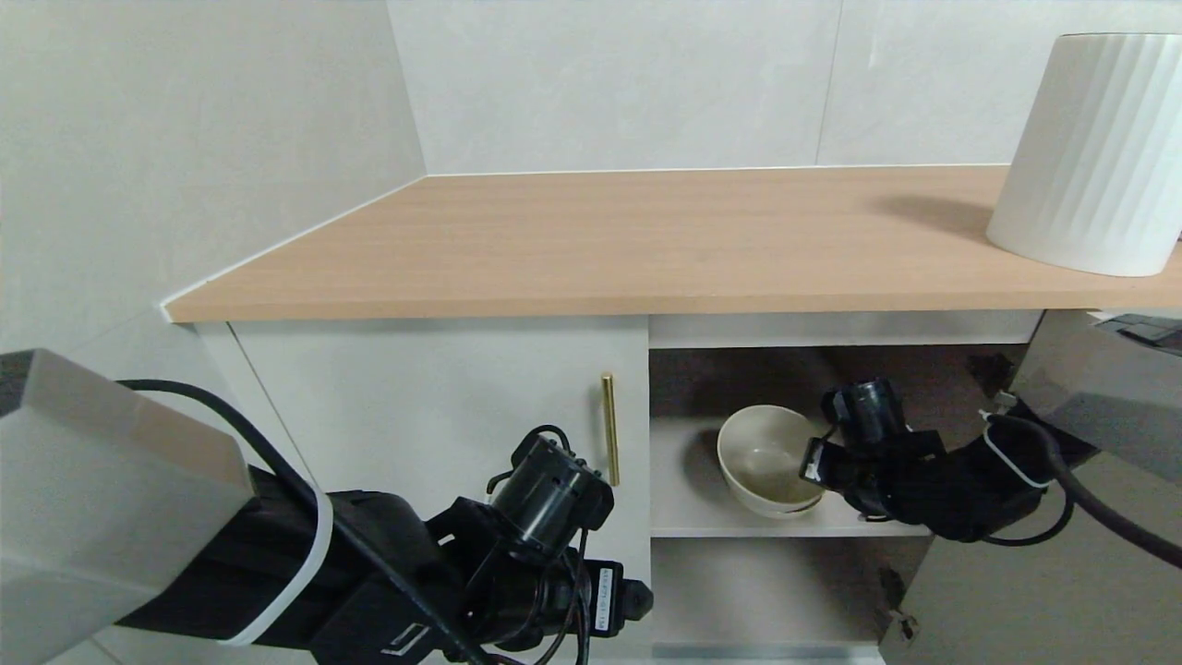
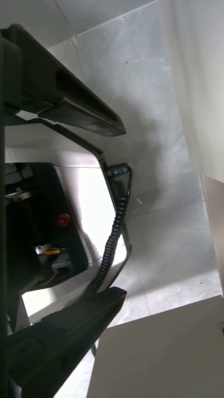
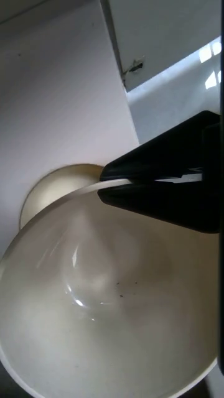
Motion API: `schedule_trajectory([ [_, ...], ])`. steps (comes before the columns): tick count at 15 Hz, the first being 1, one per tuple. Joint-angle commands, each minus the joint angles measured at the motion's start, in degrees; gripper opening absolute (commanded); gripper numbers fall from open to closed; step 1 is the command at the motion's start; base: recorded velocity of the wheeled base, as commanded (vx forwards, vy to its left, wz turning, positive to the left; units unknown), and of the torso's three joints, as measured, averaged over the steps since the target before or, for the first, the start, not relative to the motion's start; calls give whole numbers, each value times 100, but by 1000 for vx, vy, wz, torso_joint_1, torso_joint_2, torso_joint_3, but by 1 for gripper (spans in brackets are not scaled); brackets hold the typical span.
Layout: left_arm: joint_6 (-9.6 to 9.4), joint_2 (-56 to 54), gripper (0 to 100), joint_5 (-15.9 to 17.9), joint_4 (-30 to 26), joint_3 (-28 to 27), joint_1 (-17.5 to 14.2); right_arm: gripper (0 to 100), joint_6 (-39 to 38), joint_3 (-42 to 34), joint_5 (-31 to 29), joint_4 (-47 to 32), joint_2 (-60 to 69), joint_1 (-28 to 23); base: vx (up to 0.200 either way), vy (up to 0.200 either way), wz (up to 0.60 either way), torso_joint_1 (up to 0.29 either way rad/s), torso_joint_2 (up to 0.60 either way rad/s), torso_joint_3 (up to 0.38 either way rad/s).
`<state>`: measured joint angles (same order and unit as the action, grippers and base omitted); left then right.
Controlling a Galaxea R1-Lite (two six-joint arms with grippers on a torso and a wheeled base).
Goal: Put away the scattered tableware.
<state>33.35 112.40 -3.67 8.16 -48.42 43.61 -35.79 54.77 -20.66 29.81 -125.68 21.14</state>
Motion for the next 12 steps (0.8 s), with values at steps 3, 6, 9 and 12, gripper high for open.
schedule_trajectory([
  [3,-4,-25,100,-29,2,-1,-1,0,-174,244,-8,8,-220,-171,0,0,0,0,0,0],
  [6,-4,-25,100,-20,2,-1,-1,0,-183,350,-122,-1,-299,-215,0,0,0,0,0,0],
  [9,-4,-25,100,-29,-7,-1,-1,0,-174,385,-149,8,-413,-215,0,0,0,0,0,0],
  [12,-4,-16,100,-29,-7,-1,-1,0,-165,561,-149,-36,-580,-215,0,0,0,0,0,0],
])
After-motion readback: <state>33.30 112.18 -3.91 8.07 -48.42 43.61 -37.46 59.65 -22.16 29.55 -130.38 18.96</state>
